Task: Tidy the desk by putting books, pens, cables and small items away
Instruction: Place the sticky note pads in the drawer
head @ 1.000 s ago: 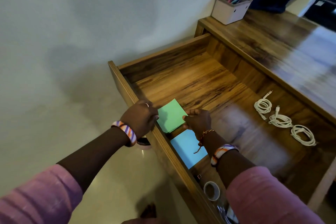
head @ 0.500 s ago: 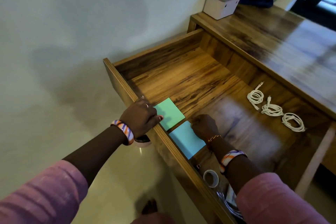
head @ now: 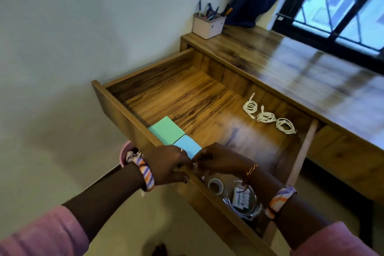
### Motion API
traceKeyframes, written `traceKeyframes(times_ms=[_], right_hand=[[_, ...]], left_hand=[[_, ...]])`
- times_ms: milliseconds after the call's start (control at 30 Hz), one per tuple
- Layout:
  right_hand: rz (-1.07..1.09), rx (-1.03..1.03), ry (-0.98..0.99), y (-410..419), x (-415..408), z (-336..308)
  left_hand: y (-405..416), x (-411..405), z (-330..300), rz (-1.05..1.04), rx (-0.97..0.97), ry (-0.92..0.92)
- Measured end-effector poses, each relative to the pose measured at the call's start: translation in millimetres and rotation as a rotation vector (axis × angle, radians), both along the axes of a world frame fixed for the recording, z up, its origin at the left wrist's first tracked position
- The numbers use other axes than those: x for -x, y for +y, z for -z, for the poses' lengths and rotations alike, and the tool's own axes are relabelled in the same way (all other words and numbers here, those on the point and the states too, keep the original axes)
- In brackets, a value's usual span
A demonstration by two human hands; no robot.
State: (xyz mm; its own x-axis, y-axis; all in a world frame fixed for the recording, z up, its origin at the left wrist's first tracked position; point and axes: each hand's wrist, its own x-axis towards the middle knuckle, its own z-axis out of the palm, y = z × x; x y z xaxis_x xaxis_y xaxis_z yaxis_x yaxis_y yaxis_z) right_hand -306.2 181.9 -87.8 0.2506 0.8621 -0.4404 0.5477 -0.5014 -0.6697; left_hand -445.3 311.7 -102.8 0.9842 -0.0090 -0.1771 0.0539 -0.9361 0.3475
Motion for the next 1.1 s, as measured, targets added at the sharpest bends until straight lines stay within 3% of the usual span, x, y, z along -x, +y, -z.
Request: traceKeyframes(times_ms=[133, 333, 467, 700, 1100], right_hand=[[-0.069, -0.010, -0.201, -36.9, 23.2, -10.9], [0.199, -0.171, -0.475, -111.7, 66.6, 1.8], [0.264, -0.100, -0.570, -146.5, 98.5, 6.6], [0.274, 0.008, -0.682, -150.5, 111.4, 12.6], [0.270, -0.025, -0.679, -150.6, 56.6, 18.0]], left_hand=[[-44.5, -9.4, -6.2, 0.062, -0.138, 0.014], [-102.4, -9.0, -1.2, 0.121, -0.244, -0.014], [-114.4, -4.5, 5.1, 0.068, -0.292, -0.130], [-115.8, -3.9, 10.6, -0.017, -0.216, -0.129], [-116.5, -57.1, 9.1, -0.112, -0.115, -0.132]])
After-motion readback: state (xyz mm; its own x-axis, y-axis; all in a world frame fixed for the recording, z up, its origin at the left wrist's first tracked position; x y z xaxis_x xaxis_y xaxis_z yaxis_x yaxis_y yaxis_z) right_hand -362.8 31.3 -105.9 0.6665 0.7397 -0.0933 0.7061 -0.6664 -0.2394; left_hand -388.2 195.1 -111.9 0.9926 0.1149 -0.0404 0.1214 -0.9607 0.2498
